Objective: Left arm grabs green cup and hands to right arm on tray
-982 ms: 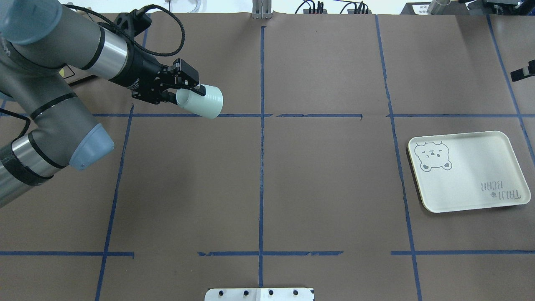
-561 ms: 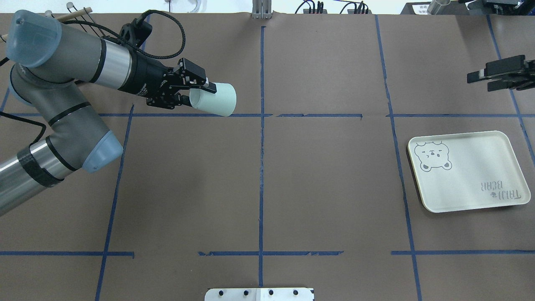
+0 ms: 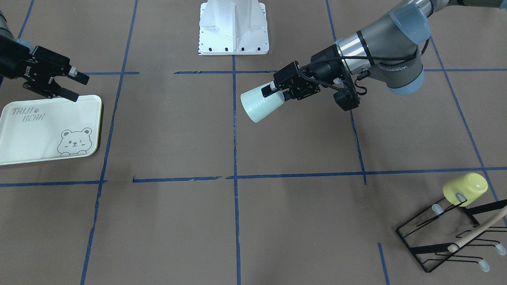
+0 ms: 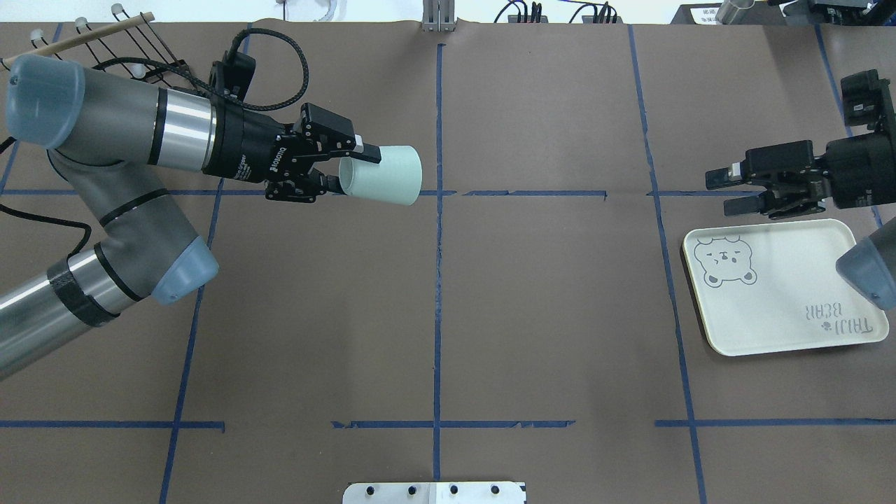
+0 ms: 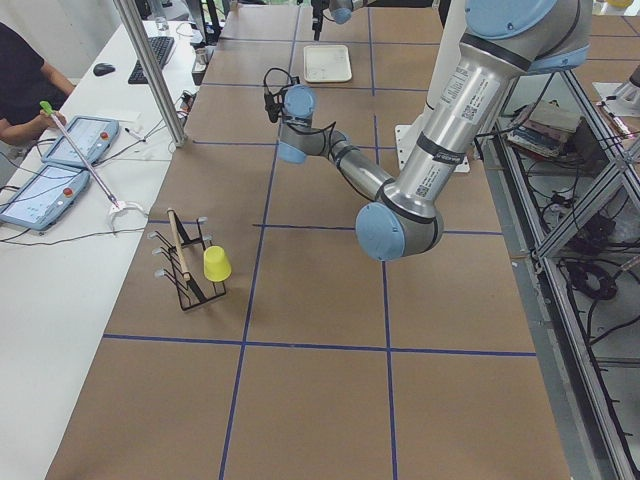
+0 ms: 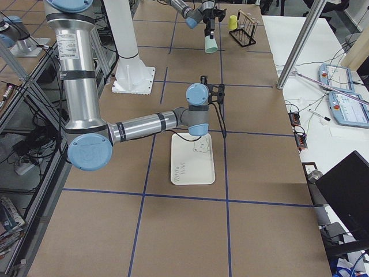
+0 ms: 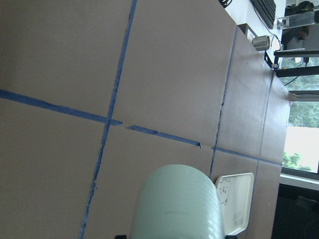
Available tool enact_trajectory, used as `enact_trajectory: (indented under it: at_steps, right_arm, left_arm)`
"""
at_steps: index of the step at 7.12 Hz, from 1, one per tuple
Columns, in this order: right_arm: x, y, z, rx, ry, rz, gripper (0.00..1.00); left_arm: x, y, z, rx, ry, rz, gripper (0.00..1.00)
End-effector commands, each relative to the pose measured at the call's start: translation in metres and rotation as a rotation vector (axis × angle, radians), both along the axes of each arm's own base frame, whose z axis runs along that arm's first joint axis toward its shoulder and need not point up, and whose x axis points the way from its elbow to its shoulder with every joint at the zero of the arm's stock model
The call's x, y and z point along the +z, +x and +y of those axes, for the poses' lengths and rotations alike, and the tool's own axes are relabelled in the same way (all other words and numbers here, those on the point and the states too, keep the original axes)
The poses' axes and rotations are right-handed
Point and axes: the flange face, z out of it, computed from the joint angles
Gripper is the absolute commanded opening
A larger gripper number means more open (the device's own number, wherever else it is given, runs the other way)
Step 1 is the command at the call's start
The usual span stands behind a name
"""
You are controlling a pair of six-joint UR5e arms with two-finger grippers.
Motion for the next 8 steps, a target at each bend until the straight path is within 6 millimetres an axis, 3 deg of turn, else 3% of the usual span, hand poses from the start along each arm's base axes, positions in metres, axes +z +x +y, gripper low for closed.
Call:
enact_trajectory:
  at_steps: [1, 4, 6, 8]
  right_arm:
    - [-0.033, -0.038, 0.03, -0.092, -0.042, -0.201, 0.99]
    - [-0.054, -0.08, 0.083, -0.146, -0.067, -0.585, 0.99]
    - [-0.091, -0.099, 0.086, -0.151, -0.046, -0.69, 0.98]
    - [-0.113, -0.115, 0.089, -0.178, -0.037, -0.728, 0.97]
  left_arm:
    - [-0.01, 0.028, 0.043, 0.003, -0.012, 0.188, 0.04]
    - [-0.018, 0.031, 0.06, 0.054, -0.026, 0.268, 0.04]
    - [-0.023, 0.034, 0.076, 0.109, -0.073, 0.351, 0.04]
    - [-0.035, 0.041, 0.087, 0.166, -0.111, 0.39, 0.04]
